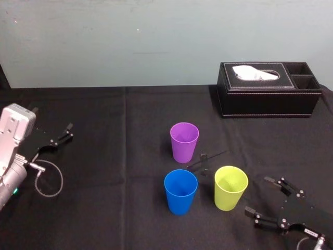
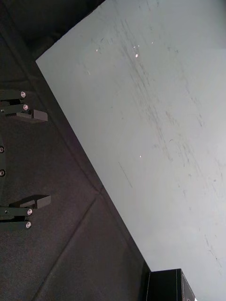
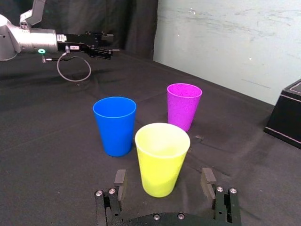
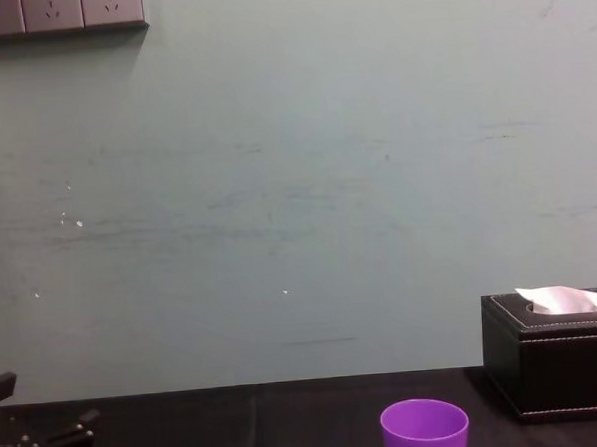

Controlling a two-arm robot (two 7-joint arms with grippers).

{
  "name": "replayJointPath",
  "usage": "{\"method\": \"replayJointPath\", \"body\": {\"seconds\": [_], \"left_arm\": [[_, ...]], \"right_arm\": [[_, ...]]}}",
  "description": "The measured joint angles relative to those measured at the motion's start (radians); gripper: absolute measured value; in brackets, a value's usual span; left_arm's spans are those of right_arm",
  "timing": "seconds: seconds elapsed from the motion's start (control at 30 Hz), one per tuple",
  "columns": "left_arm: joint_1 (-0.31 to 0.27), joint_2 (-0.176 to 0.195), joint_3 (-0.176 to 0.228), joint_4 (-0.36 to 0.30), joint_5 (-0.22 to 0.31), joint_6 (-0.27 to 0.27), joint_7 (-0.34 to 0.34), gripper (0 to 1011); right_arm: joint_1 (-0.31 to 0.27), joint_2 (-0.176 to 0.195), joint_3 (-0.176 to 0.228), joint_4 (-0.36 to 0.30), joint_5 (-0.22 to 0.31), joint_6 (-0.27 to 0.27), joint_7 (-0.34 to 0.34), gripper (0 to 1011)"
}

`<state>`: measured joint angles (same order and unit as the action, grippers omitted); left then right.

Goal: Stack the three plastic cups sequentially using one hand.

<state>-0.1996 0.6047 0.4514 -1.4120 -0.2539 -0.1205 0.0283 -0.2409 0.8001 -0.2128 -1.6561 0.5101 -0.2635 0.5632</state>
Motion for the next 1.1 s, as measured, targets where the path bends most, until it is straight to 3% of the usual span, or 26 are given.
{"method": "replayJointPath", "body": {"seconds": [0.5, 1.1], "left_arm": [[0.0, 0.0, 0.0, 0.0, 0.0, 0.0, 0.0, 1010], [0.0, 0.0, 0.0, 0.0, 0.0, 0.0, 0.0, 1010]], "right_arm": [[0.043, -0.058, -0.004, 0.032, -0.03, 0.039, 0.025, 1004], [0.088, -0.093, -0.012, 0.057, -0.038, 0.079, 0.066, 1004]]}}
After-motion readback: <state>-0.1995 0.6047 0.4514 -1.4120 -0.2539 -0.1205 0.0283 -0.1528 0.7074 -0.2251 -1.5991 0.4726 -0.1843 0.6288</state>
